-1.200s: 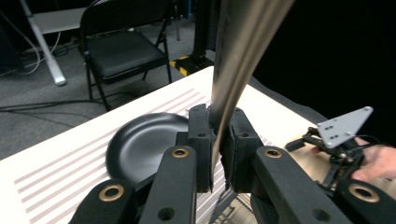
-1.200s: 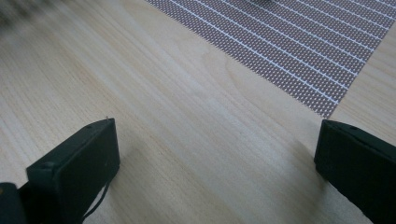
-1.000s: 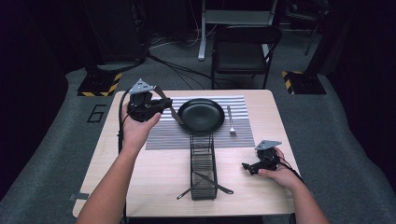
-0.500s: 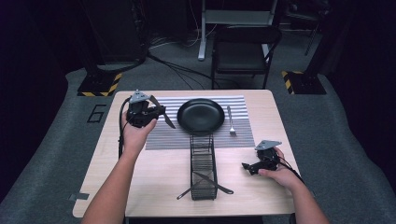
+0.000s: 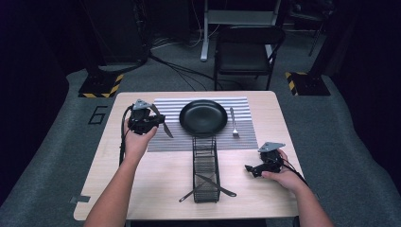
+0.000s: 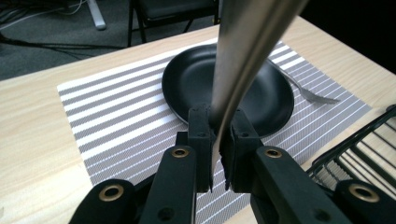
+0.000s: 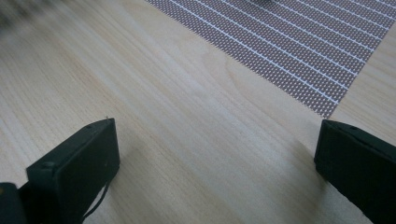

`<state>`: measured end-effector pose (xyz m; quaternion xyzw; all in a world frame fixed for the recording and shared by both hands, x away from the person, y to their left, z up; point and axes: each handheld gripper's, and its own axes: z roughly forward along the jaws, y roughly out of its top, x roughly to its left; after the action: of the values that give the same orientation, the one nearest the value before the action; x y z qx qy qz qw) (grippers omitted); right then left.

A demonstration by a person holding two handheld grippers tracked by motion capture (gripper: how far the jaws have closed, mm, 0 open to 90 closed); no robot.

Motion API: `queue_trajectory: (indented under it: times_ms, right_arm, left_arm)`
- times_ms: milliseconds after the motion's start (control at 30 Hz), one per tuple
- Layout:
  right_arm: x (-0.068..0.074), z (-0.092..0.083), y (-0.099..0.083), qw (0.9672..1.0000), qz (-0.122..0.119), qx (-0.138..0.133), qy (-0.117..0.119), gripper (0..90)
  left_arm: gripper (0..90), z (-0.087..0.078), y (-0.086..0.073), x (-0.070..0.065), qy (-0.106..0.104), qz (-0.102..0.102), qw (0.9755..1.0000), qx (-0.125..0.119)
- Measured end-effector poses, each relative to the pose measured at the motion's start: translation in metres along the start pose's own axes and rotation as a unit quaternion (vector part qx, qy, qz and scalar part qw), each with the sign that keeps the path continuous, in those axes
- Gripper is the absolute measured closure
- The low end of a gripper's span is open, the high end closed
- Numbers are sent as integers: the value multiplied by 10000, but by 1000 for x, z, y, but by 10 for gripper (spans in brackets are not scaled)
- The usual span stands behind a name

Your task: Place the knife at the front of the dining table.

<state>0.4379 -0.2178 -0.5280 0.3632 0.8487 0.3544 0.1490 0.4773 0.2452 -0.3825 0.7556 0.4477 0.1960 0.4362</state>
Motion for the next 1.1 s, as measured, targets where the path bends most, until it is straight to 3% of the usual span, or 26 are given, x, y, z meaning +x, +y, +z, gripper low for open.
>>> queue_trajectory:
  times_ms: [67, 500, 633, 1100]
  right_arm:
    - [0, 0, 0, 10000, 5, -2, -2, 0]
    - [0, 0, 0, 10000, 1, -1, 0, 0]
    - [0, 0, 0, 10000, 1, -1, -1, 0]
    - [0, 0, 0, 10000, 18, 3, -2, 0]
  left_arm:
    - [829, -1, -2, 2, 19, 62, 9999, 77]
    - [829, 7, -14, 9, 92, -103, 9994, 306]
    - [829, 11, -13, 12, 118, -100, 9996, 244]
    - [833, 41, -4, 17, 276, -537, 9981, -130]
